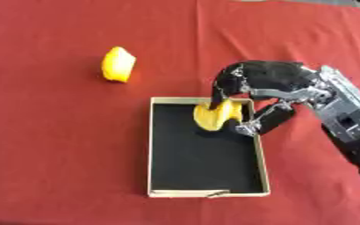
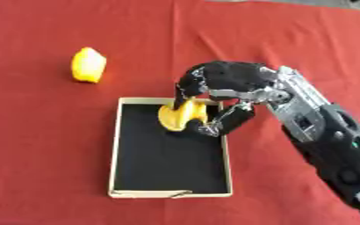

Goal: Pick up objects on the table and place them in the box.

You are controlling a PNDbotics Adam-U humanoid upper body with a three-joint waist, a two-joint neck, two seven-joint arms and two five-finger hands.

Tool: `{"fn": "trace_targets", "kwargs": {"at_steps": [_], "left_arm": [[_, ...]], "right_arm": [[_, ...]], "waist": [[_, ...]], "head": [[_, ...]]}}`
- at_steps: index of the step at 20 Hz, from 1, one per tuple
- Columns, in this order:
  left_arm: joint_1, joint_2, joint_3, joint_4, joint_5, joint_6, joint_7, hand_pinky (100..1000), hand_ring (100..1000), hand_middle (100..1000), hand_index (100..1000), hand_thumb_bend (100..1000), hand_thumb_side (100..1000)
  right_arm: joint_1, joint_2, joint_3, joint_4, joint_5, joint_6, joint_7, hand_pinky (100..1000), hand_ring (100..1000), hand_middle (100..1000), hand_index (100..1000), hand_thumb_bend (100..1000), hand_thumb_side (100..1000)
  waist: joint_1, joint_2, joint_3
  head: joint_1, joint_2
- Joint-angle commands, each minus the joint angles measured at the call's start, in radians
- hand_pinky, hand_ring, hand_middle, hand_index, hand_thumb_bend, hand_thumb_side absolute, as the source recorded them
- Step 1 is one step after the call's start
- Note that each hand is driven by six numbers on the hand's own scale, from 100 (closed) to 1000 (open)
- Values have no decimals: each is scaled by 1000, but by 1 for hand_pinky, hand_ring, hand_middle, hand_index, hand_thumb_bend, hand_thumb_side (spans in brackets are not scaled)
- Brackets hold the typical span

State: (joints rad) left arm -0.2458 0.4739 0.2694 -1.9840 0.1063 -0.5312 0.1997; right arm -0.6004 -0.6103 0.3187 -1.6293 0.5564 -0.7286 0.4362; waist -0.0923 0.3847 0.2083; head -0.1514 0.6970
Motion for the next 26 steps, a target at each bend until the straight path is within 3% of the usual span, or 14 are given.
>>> {"fn": "trace_targets", "kwargs": {"at_steps": [1, 4, 5, 6, 7, 11, 14, 15, 16, 21, 23, 26], "left_arm": [[-1, 15, 13, -16, -1, 4, -5, 872, 801, 850, 899, 100, 650], [0, 14, 15, -16, -2, 8, -6, 872, 801, 851, 899, 100, 650], [1, 14, 15, -16, -2, 8, -6, 872, 801, 851, 899, 100, 650], [2, 13, 16, -16, -2, 9, -7, 873, 801, 851, 899, 100, 650], [2, 13, 16, -16, -3, 10, -7, 873, 801, 851, 900, 100, 650], [4, 17, 15, -16, -3, 13, -10, 872, 802, 852, 900, 100, 650], [5, 21, 14, -16, -3, 13, -11, 872, 801, 851, 900, 100, 650], [5, 22, 13, -16, -3, 14, -11, 872, 801, 851, 900, 100, 650], [4, 24, 12, -16, -2, 14, -12, 872, 802, 851, 900, 100, 649], [-13, 60, 1, -16, -6, 18, -14, 870, 803, 849, 900, 100, 647], [-27, 96, -6, -16, -20, 32, -14, 870, 805, 847, 900, 100, 647], [-39, 184, -17, -16, -58, 79, -8, 866, 806, 843, 895, 100, 598]], "right_arm": [[0, -18, 8, -44, 48, -178, 180, 907, 963, 808, 911, 100, 324], [16, -27, 14, -89, 56, -178, 187, 949, 1000, 864, 941, 100, 269], [21, -31, 12, -107, 50, -178, 185, 956, 1000, 876, 949, 100, 357], [25, -35, 9, -126, 41, -178, 180, 973, 1000, 896, 961, 100, 511], [28, -40, 4, -146, 29, -178, 172, 983, 1000, 903, 968, 100, 555], [40, -61, -20, -235, -27, -178, 123, 969, 1000, 886, 967, 100, 460], [49, -80, -72, -289, -73, -178, 78, 935, 1000, 878, 963, 100, 240], [53, -87, -92, -301, -88, -178, 63, 935, 1000, 878, 963, 100, 240], [57, -95, -113, -309, -104, -178, 47, 921, 1000, 876, 961, 100, 104], [105, -95, -234, -320, -172, -140, -30, 910, 984, 848, 939, 100, 100], [138, -129, -318, -332, -309, -81, -133, 914, 978, 828, 911, 100, 100], [196, -167, -418, -363, -491, 3, -196, 916, 961, 809, 884, 100, 143]], "waist": [[5, -18, 1], [5, -19, 0], [5, -19, 0], [4, -19, -1], [4, -20, -2], [5, -23, -8], [8, -27, -15], [8, -28, -17], [9, -28, -20], [17, -30, -36], [18, -28, -38], [22, -25, -45]], "head": [[1, 0], [2, 1], [3, 2], [4, 3], [5, 4], [10, 5], [18, 4], [20, 4], [25, 3], [57, -12], [65, -20], [73, -27]]}}
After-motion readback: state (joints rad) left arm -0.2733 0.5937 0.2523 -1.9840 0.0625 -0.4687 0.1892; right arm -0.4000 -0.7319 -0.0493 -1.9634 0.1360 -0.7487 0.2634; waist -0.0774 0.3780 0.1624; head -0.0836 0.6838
